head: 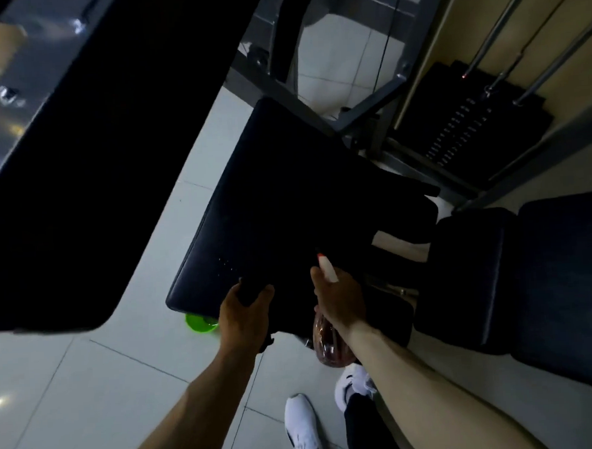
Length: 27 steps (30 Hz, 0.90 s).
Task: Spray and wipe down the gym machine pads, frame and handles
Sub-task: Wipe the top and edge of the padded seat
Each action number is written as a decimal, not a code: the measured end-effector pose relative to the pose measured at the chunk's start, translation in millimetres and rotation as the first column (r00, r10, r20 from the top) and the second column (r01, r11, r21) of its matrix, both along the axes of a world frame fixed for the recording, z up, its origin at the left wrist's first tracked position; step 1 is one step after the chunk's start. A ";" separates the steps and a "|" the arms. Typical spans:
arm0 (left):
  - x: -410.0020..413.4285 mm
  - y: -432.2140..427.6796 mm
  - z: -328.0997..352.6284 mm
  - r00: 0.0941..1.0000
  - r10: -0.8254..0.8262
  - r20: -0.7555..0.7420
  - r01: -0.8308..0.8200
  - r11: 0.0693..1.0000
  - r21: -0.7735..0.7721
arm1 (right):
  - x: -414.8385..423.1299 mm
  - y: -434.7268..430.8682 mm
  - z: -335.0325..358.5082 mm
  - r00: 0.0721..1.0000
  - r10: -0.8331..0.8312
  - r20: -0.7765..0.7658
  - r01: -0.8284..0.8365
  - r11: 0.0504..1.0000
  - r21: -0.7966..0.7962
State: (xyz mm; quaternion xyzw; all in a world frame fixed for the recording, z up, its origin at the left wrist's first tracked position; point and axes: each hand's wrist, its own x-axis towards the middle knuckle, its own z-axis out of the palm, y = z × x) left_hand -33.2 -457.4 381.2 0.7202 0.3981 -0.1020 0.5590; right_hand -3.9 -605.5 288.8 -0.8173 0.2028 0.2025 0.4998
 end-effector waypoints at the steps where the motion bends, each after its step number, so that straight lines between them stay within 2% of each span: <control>1: -9.2 6.7 -0.6 1.000 0.001 0.010 -0.002 1.000 0.016 | -9.7 7.2 1.3 1.000 0.012 -0.011 -0.012 1.000 -0.002; 4: -34.1 31.1 1.5 1.000 0.028 0.013 -0.029 0.996 0.082 | -36.1 41.0 18.1 0.995 0.093 0.021 -0.093 0.996 -0.007; 7: -53.4 57.6 8.3 0.996 0.094 0.015 -0.095 0.990 0.105 | -54.4 83.4 37.0 0.954 0.293 0.060 -0.294 0.956 0.000; 9: -62.9 73.6 12.6 0.993 0.117 0.006 -0.117 0.988 0.103 | -58.4 107.1 46.4 0.927 0.364 0.091 -0.363 0.931 -0.028; 16: -89.0 98.0 18.2 0.983 0.181 -0.006 -0.180 0.980 0.087 | -79.9 135.0 56.1 0.957 0.284 0.054 -0.284 0.959 -0.012; 20: -98.5 86.2 22.6 0.989 0.143 -0.027 -0.141 0.988 0.063 | -97.3 114.0 58.0 0.970 0.243 0.022 -0.243 0.968 0.059; 23: -101.5 68.3 20.0 0.995 0.088 -0.046 -0.087 0.995 0.039 | -114.0 84.5 48.8 0.982 0.187 0.016 -0.187 0.982 0.021; 25: -102.0 52.8 14.9 0.998 0.049 -0.049 -0.047 0.998 0.047 | -122.3 66.4 47.4 0.965 0.262 0.012 -0.261 0.965 -0.038; 27: -102.1 39.3 7.0 0.996 0.080 -0.045 -0.077 0.996 0.054 | -126.1 57.0 52.5 0.905 0.421 0.061 -0.411 0.903 -0.125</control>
